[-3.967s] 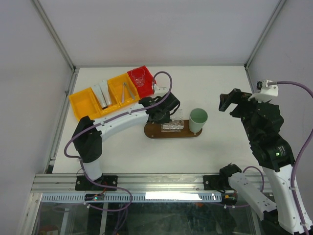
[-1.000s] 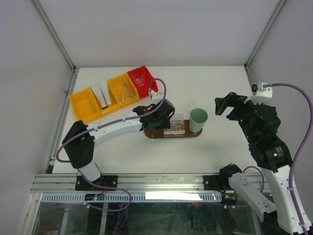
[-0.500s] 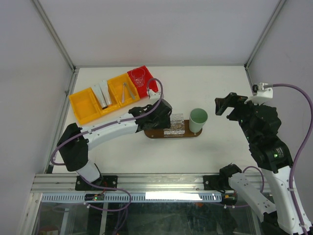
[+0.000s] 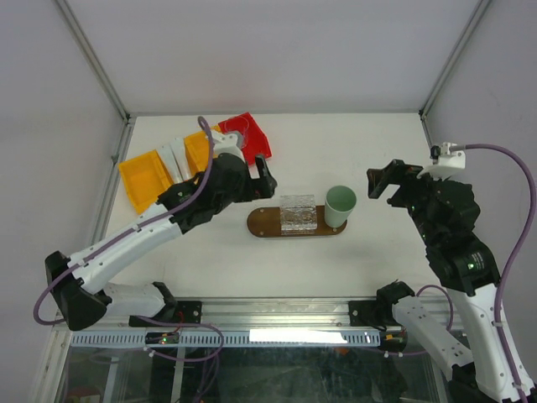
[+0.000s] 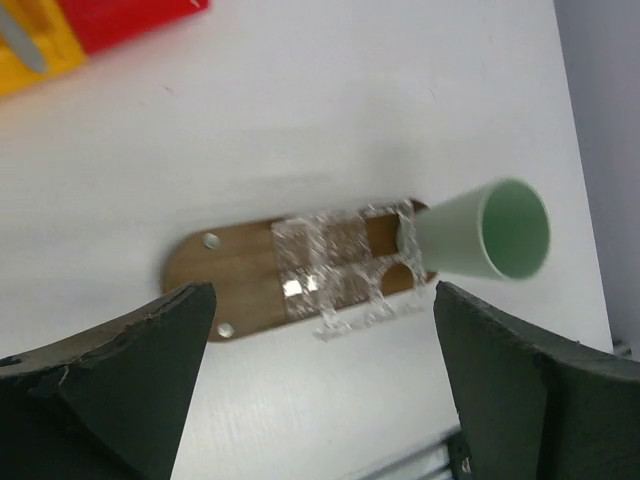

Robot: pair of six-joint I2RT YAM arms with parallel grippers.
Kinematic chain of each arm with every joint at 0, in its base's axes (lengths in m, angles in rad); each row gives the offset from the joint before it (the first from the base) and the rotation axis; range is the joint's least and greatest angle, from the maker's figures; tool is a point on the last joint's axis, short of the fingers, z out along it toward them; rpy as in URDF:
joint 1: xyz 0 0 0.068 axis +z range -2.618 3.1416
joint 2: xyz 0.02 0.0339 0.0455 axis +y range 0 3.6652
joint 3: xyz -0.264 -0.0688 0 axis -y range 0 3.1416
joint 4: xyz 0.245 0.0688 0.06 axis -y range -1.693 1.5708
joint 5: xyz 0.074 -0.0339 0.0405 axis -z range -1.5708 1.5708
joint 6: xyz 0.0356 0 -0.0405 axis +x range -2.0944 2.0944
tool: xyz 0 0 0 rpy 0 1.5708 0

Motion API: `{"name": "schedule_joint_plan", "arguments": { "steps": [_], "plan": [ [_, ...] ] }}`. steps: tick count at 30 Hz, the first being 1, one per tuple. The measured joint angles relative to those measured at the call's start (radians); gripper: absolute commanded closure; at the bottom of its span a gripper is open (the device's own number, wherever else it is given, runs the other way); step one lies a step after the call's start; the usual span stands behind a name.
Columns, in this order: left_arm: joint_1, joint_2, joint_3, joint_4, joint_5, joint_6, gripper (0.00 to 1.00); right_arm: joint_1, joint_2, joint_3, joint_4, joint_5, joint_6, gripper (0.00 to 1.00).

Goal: Prepare toiletry sets of a toothbrush and toothpaste on the tray

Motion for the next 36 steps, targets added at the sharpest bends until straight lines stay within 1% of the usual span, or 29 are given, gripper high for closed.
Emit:
{"name": "schedule_joint_plan", "arguments": {
  "steps": [1, 5, 7, 9, 11, 16, 18, 21, 26, 27, 28, 29, 31, 36],
  "plan": [
    [0.032, -0.013, -0.003, 0.0, 0.0, 0.01, 0.03, 0.0, 0.0, -0.005, 0.001, -0.002, 0.0, 0.01],
    [0.239, -0.018, 0.006, 0.013, 0.001, 0.071, 0.03, 0.0, 0.0, -0.022, 0.001, -0.013, 0.0, 0.01],
    [0.322, 0.024, 0.049, 0.012, -0.007, 0.107, 0.04, 0.0, 0.003, -0.023, 0.002, -0.013, 0.0, 0.01],
    [0.372, 0.087, 0.114, 0.014, -0.008, 0.14, 0.08, 0.0, 0.004, -0.023, 0.003, -0.018, 0.0, 0.01],
    [0.423, 0.176, 0.203, 0.022, -0.002, 0.17, 0.12, 0.0, 0.005, -0.027, 0.011, -0.023, 0.0, 0.01],
    [0.529, 0.444, 0.421, 0.04, 0.028, 0.23, 0.31, 0.0, 0.011, -0.035, 0.02, -0.037, -0.001, 0.01],
    [0.555, 0.551, 0.507, 0.03, 0.033, 0.252, 0.32, 0.0, 0.016, -0.037, 0.021, -0.039, -0.001, 0.01],
    [0.582, 0.701, 0.639, 0.018, 0.046, 0.28, 0.36, 0.0, 0.02, -0.039, 0.023, -0.04, -0.002, 0.01],
    [0.607, 0.896, 0.866, -0.021, 0.082, 0.306, 0.47, 0.0, 0.022, -0.039, 0.024, -0.044, -0.006, 0.01],
    [0.608, 0.927, 0.903, -0.024, 0.089, 0.31, 0.47, 0.0, 0.023, -0.039, 0.024, -0.044, -0.007, 0.01],
    [0.613, 0.954, 0.937, -0.027, 0.097, 0.314, 0.45, 0.0, 0.025, -0.039, 0.024, -0.044, -0.008, 0.01],
    [0.613, 0.977, 0.963, -0.029, 0.098, 0.317, 0.42, 0.0, 0.027, -0.039, 0.024, -0.044, -0.009, 0.01],
    [0.614, 1.005, 0.991, -0.033, 0.097, 0.324, 0.41, 0.0, 0.032, -0.039, 0.024, -0.045, -0.01, 0.01],
    [0.619, 1.06, 1.044, -0.036, 0.078, 0.344, 0.47, 0.0, 0.04, -0.058, 0.027, -0.046, -0.016, 0.01]
  ]
}}
